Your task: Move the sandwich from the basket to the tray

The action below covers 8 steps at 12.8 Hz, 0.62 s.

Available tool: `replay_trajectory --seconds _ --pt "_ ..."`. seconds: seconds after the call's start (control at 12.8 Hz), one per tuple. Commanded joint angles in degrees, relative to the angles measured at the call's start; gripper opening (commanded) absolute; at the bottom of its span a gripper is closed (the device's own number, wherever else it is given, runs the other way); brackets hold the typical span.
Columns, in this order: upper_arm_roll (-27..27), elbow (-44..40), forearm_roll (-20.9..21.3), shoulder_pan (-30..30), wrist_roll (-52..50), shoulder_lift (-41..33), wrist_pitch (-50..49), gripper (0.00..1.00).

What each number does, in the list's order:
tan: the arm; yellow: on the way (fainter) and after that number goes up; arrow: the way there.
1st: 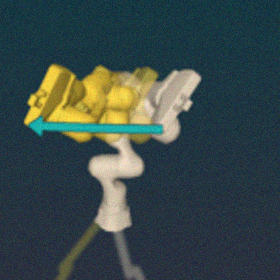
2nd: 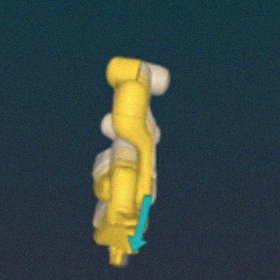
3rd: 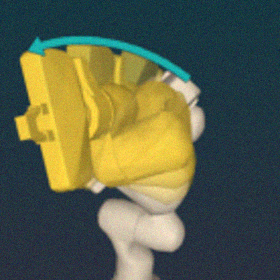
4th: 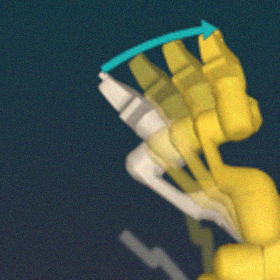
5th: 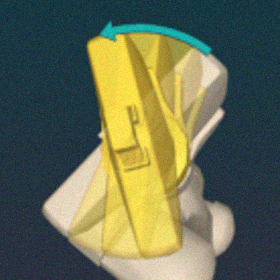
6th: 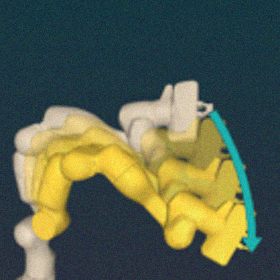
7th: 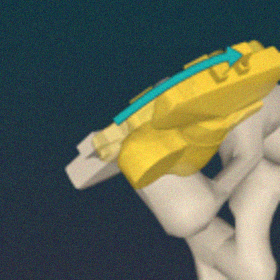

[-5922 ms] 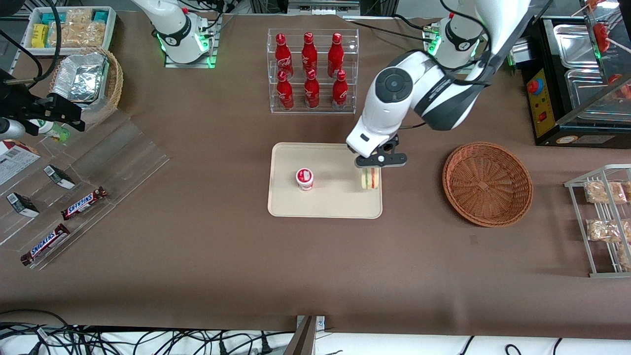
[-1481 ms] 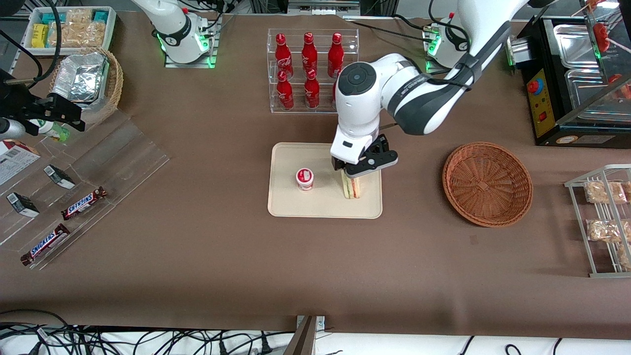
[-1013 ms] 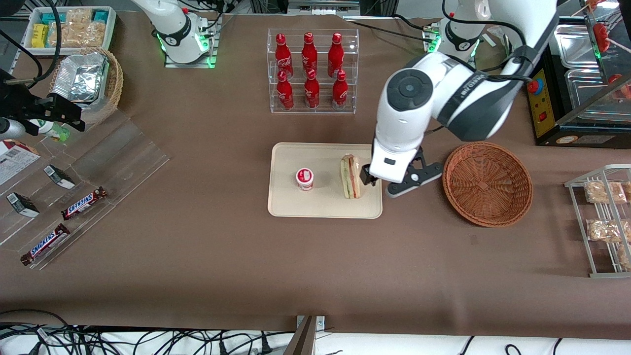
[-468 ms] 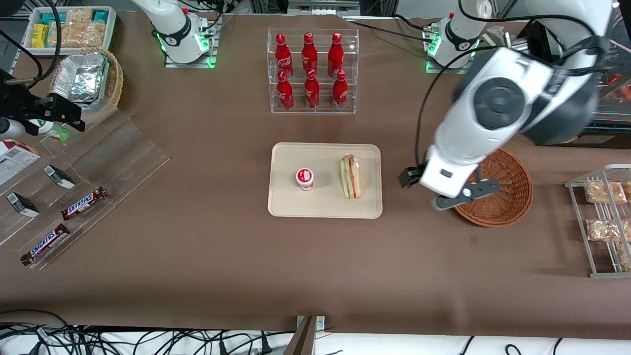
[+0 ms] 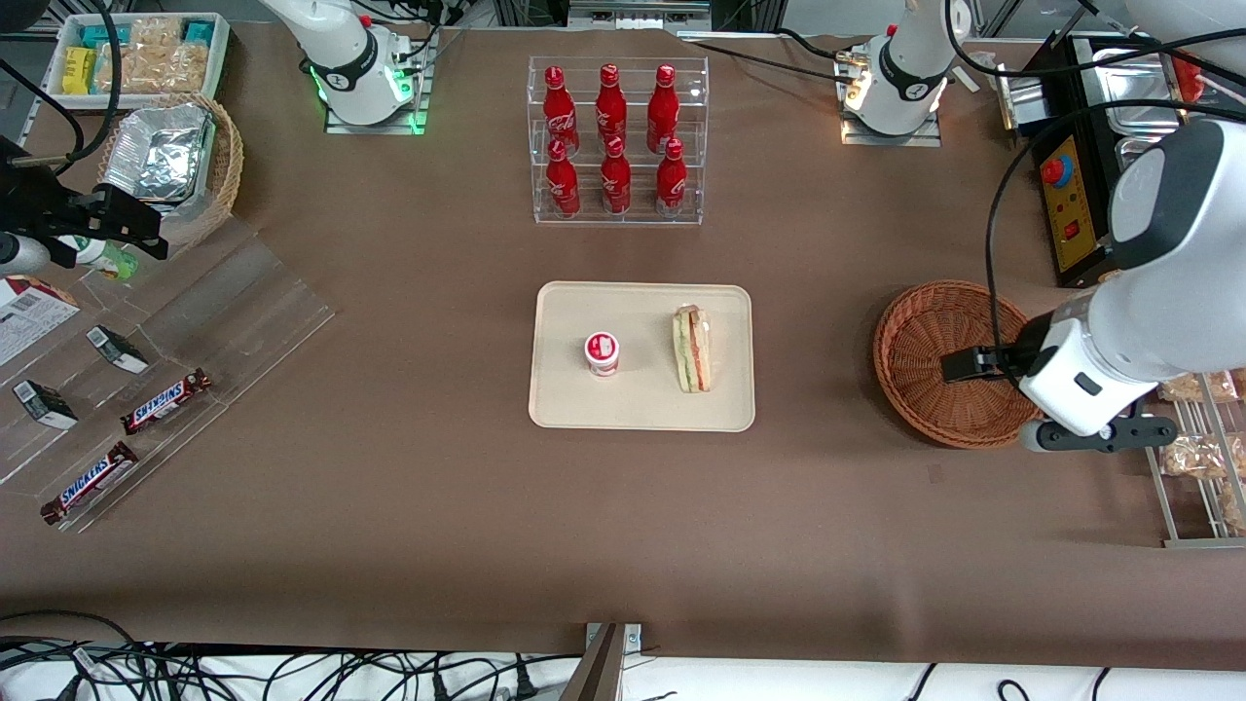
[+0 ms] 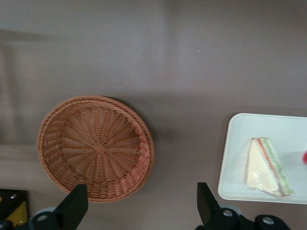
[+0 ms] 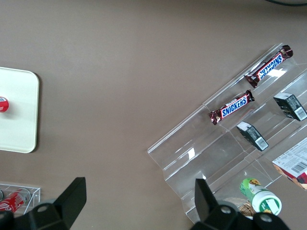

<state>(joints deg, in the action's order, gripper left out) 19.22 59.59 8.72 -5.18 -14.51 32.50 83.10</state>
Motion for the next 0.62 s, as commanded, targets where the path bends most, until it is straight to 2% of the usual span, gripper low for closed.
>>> replay_trajectory --seconds 0.0,0.08,0.23,0.31,0.55 --pt "-6.62 -1.49 -2.04 2.01 9.63 -0.85 -3.64 1.00" --pt "-10.05 -1.49 -4.48 2.36 14.64 -1.38 -4.17 1.00" --pt "-18.04 -1.40 -8.01 5.34 18.19 -1.47 -4.18 1.00" --pt "-19.56 -1.40 -8.80 5.96 18.98 -1.47 -4.18 1.00" --pt "-19.31 -1.32 -8.81 6.05 19.17 -1.38 -4.09 1.00"
